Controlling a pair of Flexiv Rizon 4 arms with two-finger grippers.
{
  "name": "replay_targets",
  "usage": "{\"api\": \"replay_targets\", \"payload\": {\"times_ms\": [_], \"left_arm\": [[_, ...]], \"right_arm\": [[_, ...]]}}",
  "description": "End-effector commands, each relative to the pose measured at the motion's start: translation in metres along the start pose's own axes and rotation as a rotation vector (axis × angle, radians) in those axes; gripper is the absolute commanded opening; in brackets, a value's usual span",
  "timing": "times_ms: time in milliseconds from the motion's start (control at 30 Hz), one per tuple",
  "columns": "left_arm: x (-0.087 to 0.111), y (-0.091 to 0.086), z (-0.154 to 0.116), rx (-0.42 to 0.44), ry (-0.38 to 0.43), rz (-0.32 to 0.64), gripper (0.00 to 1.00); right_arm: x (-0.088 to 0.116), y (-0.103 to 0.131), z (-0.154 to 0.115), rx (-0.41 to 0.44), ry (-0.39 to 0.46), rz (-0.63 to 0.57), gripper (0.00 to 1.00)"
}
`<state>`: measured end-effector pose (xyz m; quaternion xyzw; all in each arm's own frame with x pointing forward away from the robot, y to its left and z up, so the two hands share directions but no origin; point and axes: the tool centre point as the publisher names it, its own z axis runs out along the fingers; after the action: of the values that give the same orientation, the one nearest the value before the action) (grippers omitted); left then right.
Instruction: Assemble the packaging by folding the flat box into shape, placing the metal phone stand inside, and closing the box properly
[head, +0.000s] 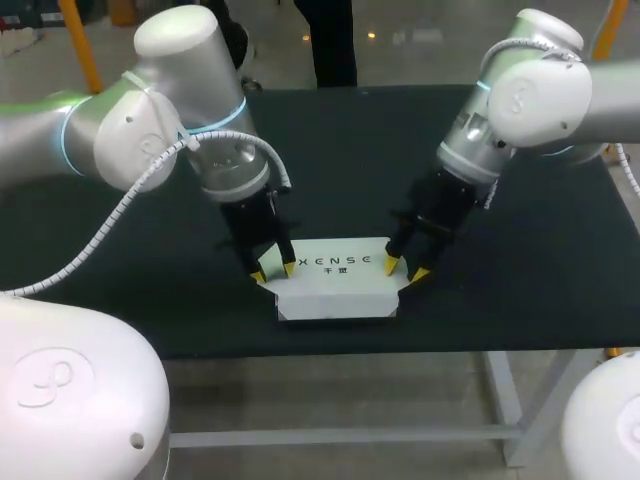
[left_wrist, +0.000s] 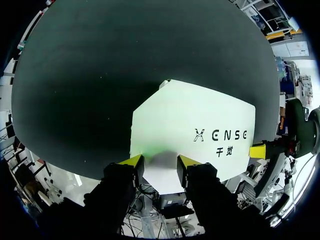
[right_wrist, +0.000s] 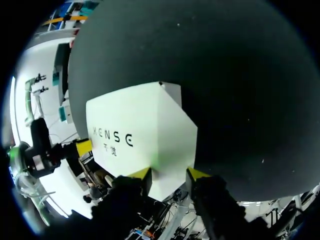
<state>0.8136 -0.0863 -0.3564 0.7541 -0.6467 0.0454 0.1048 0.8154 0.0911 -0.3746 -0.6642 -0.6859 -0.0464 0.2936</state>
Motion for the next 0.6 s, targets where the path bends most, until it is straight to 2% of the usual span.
{"api": "replay_targets", "payload": {"times_ms": [33, 600], "left_arm": [[0.0014, 0.0032, 0.0036, 0.013, -0.008, -0.001, 0.48], [0.0037, 0.0055, 0.0093, 0.035, -0.031, 0.010, 0.45]], "right_arm": [[-0.0010, -0.0027, 0.0044, -0.011, 0.006, 0.001, 0.49], [0.0017, -0.0004, 0.0041, -0.121, -0.003, -0.015, 0.48]]}}
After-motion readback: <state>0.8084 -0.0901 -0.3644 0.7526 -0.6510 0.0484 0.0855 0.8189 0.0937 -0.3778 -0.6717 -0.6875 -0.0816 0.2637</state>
